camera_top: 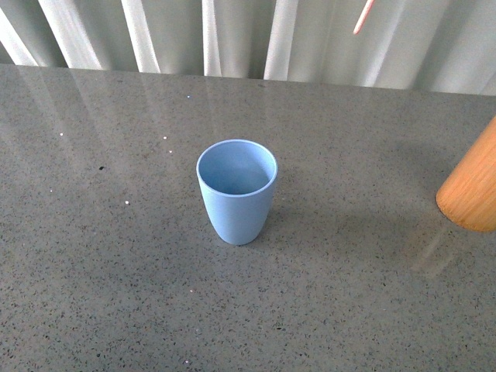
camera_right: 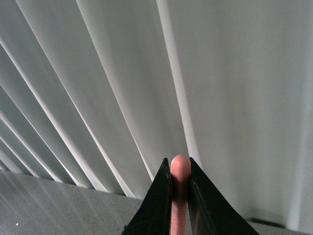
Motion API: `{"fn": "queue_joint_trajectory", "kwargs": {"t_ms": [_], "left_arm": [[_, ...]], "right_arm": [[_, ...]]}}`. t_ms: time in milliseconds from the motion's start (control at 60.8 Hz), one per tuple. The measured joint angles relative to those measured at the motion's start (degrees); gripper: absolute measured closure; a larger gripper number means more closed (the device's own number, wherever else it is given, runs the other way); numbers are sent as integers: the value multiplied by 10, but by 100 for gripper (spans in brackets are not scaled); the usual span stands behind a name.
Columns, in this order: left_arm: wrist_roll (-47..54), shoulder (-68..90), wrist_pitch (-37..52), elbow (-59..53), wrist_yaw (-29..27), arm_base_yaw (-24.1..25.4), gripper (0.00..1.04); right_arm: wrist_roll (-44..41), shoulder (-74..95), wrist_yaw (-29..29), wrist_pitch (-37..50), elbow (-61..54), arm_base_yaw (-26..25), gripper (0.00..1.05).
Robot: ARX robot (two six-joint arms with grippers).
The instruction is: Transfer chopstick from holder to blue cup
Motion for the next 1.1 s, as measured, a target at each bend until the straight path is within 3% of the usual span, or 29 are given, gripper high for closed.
{"fn": "queue_joint_trajectory", "kwargs": {"t_ms": [313, 592, 1102], "left_arm": [[0, 0, 0, 0, 0, 0, 7], [0, 0, 0, 0, 0, 0, 7], [0, 0, 0, 0, 0, 0, 7]], "right_arm": [[23, 70, -2, -52, 58, 89, 101], [23, 75, -11, -60, 31, 152, 101], [-40, 71, -21, -55, -25, 112, 101]]}}
